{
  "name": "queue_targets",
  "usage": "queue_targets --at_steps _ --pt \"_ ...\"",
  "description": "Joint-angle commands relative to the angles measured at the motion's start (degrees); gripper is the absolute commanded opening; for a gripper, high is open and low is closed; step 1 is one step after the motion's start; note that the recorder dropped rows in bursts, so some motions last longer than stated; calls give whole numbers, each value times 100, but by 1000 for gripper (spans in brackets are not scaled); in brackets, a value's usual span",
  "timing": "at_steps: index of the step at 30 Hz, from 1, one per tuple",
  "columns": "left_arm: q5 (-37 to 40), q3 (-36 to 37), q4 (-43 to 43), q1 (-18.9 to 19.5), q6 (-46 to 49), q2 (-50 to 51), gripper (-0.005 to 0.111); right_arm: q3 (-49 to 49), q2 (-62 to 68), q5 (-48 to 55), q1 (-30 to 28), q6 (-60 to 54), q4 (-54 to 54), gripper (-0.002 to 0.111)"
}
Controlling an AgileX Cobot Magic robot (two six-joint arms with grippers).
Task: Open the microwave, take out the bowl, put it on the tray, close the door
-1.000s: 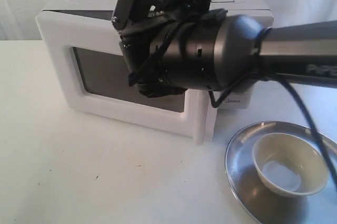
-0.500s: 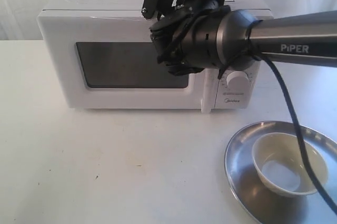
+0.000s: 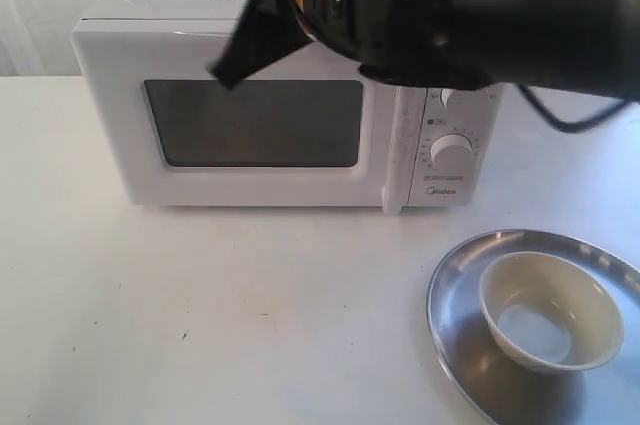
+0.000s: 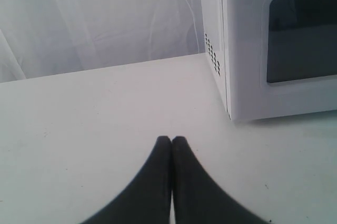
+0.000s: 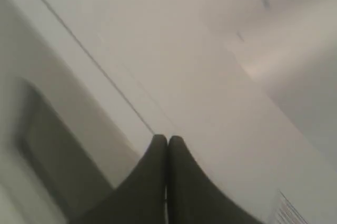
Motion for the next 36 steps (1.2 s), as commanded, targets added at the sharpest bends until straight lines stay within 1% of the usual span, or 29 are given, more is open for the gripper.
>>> queue_targets --at_steps 1,6,11,17,20,24,27,33,36 --pt "-29 -16 -45 1 0 -12 0 871 -1493 -854 377 587 50 0" --pt "-29 -16 -45 1 0 -12 0 2253 -3350 -884 502 818 38 0" --pt "-29 -16 -45 1 0 -12 0 3575 -4979 -440 502 1475 38 0" --pt "-29 -16 -45 1 0 -12 0 4706 -6714 -361 502 2683 50 0" --pt "-29 -16 -45 1 0 -12 0 5274 -7463 -480 502 2926 59 0" --pt "-29 -16 -45 1 0 -12 0 5870 -8161 -259 489 2926 331 0" --pt "-29 -16 -45 1 0 -12 0 6122 -8464 -122 489 3037 493 0" --pt "-29 -16 -45 1 0 -12 0 6271 -8577 -180 489 3197 537 0" --pt "-29 -16 -45 1 0 -12 0 6271 -8577 -478 489 3196 537 0"
